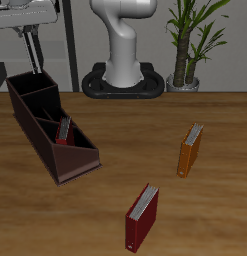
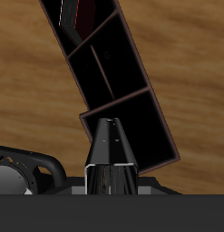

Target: Place the left red book into the right desk caddy's left compartment and place the striped book into the right desk caddy's right compartment

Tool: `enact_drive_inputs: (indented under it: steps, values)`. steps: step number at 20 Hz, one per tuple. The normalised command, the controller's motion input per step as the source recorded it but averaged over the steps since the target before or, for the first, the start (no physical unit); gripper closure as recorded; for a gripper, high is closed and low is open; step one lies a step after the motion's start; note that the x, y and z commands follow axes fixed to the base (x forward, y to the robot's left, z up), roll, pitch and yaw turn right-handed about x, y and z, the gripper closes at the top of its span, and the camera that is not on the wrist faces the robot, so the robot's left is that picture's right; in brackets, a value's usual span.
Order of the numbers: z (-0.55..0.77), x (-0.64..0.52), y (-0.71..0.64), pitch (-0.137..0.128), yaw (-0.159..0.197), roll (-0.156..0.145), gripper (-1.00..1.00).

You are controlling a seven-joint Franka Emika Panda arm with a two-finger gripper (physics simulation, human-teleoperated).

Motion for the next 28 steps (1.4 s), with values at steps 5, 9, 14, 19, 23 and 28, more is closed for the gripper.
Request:
enact_drive_inputs:
  steps: [5,9,14,19,23,28]
  values:
    - [0.11,-0.02,-0.17,-0.013,-0.053,0.052,1.0]
    - [-0.01,0.04,-0.04,-0.013,0.0,0.021,1.0]
    - [-0.06,0.06,-0.07,0.01,-0.024,0.005,1.0]
    - [-0.06,0.08,-0.04,0.0,-0.028,-0.003,1.0]
    - [-0.22,0.1,-0.03,0.016,-0.009,0.004,1.0]
    - [-0.12,0.04,-0.04,0.005,-0.015,-0.007,1.0]
